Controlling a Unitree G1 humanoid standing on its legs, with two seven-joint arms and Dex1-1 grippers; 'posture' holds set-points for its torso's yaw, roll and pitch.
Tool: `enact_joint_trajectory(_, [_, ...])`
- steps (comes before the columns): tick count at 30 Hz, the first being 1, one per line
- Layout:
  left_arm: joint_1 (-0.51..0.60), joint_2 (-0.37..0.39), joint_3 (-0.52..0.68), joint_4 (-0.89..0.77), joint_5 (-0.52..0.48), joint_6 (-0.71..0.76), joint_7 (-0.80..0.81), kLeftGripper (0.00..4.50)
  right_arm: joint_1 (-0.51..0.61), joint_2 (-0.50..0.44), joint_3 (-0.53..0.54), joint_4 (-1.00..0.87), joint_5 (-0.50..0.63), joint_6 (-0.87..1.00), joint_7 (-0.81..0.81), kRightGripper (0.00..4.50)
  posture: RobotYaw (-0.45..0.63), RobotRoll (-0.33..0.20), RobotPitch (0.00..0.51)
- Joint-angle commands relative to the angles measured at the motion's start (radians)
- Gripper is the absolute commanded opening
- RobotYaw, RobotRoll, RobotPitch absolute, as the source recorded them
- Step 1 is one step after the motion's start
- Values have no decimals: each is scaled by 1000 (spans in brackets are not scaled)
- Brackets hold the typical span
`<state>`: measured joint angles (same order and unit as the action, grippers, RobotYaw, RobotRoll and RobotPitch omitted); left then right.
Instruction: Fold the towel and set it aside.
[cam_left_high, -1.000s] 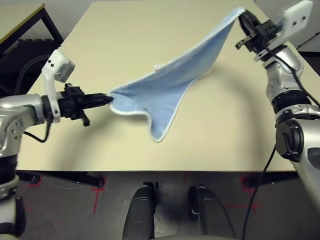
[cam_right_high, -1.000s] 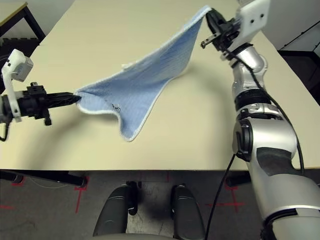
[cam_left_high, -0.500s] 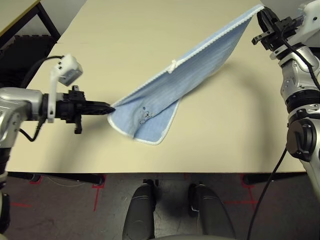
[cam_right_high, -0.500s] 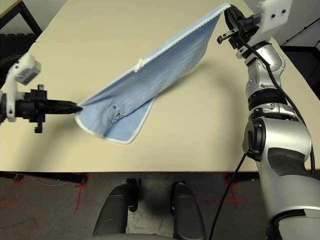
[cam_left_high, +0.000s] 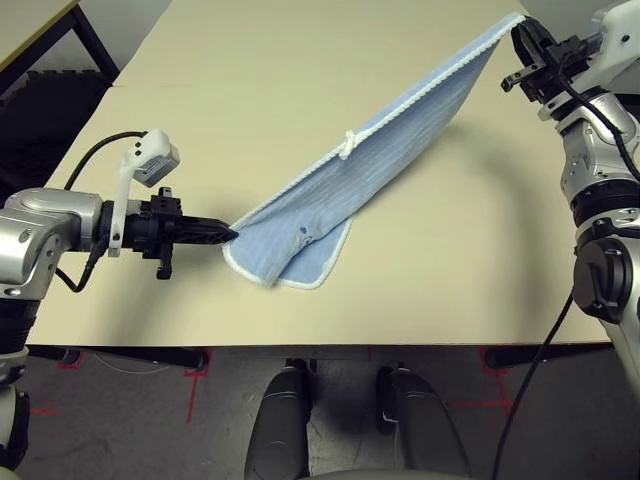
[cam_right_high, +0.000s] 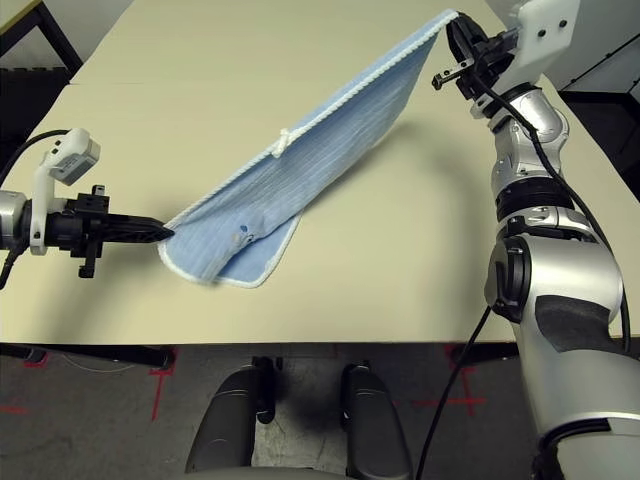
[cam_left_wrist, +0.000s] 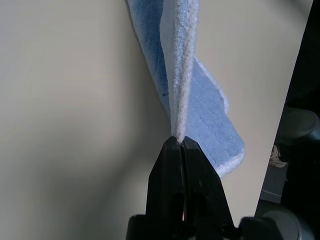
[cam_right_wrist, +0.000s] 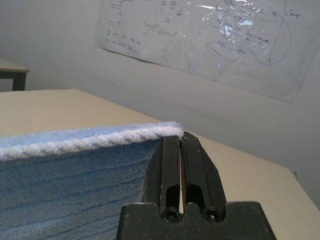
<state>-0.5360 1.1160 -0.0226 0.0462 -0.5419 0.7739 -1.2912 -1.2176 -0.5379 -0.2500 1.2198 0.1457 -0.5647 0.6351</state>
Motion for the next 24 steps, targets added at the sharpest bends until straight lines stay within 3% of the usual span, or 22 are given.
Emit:
enact_joint_trajectory(1, [32, 39, 24, 67, 86, -30, 55, 56, 0, -51, -46, 8, 26, 9, -44, 0, 64, 0, 179])
enact_joint_trajectory(6, [-56, 45, 28, 126, 191, -178, 123, 56, 3, -63, -75, 2, 80, 109, 79, 0, 60, 0, 191])
enact_joint_trajectory(12, [-349, 2, -42, 311, 352, -321, 185, 56, 7, -97, -105, -5, 130, 236, 151, 0, 58, 0, 205])
enact_joint_trajectory(17, [-528, -64, -99, 501, 467, -423, 233, 56, 5, -79, -72, 14, 83, 300, 41, 0, 67, 0, 229])
enact_joint_trajectory(24, [-651, -206, -77, 769, 563, -572, 516, 56, -51, -18, -65, 53, 43, 358, -183, 0, 80, 0, 280])
